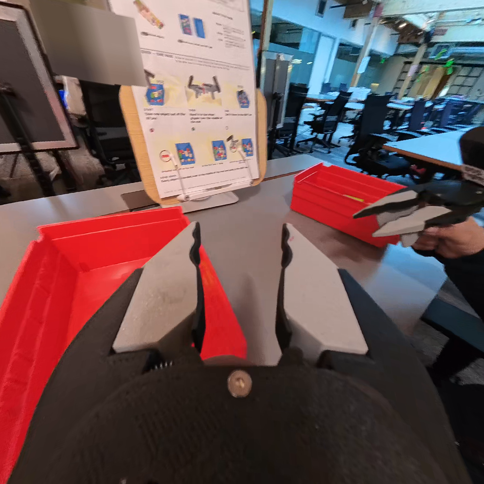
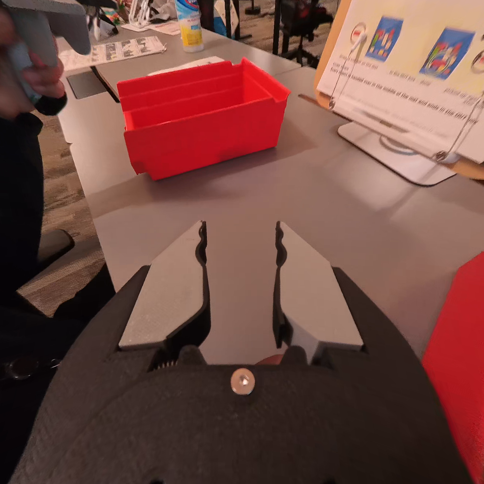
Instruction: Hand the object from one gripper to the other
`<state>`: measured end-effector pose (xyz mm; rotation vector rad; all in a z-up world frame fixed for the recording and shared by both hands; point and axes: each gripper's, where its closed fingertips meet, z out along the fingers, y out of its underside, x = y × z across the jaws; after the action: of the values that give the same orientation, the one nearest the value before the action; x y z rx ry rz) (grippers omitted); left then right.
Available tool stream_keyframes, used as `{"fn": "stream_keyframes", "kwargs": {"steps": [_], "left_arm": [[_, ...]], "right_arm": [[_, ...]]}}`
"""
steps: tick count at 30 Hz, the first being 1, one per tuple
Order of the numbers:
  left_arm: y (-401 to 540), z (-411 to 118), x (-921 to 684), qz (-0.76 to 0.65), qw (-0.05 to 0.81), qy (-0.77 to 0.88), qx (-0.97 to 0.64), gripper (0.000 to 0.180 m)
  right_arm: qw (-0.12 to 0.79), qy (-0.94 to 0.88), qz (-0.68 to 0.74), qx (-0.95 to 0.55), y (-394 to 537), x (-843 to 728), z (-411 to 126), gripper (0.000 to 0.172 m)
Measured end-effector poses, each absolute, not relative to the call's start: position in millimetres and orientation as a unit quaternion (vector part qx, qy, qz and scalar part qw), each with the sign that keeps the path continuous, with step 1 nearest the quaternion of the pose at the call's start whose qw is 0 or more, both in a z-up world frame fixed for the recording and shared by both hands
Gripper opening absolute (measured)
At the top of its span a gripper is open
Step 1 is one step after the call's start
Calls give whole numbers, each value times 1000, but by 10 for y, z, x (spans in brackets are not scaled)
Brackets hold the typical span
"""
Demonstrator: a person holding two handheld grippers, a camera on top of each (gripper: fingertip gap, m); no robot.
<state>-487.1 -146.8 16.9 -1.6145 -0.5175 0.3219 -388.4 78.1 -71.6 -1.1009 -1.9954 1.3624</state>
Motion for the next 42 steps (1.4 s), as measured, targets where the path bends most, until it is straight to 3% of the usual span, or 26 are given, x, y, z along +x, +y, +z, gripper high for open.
{"fn": "stream_keyframes", "kwargs": {"steps": [4, 10, 14, 20, 22, 26, 29, 38, 42], "left_arm": [[-1679, -122, -5227, 192, 588, -288, -731, 60], [-1725, -886, -5647, 189, 459, -331, -803, 59], [-1335, -1233, -5822, 119, 425, -316, -840, 57], [-1182, -1783, -6122, 83, 284, -342, -892, 60], [-1128, -1831, -6128, 58, 276, -345, -895, 53], [-1111, -1892, -6206, 56, 254, -348, -900, 57], [-1124, -2021, -6239, 31, 245, -358, -900, 32], [-1233, -1990, -6325, 9, 293, -358, -886, 35], [-1285, -1978, -6294, 21, 270, -330, -904, 31]], "right_arm": [[185, -727, 511, -420, 650, -3955, -880, 48], [184, -729, 507, -421, 525, -4098, -921, 46], [191, -736, 506, -408, 468, -4103, -918, 45], [202, -731, 508, -408, 626, -3988, -905, 45], [208, -725, 512, -411, 723, -3935, -887, 45], [203, -711, 527, -419, 875, -3843, -866, 44], [201, -706, 533, -421, 942, -3781, -850, 44], [218, -707, 520, -427, 1124, -3645, -847, 43], [213, -705, 526, -425, 1099, -3632, -840, 42]]}}
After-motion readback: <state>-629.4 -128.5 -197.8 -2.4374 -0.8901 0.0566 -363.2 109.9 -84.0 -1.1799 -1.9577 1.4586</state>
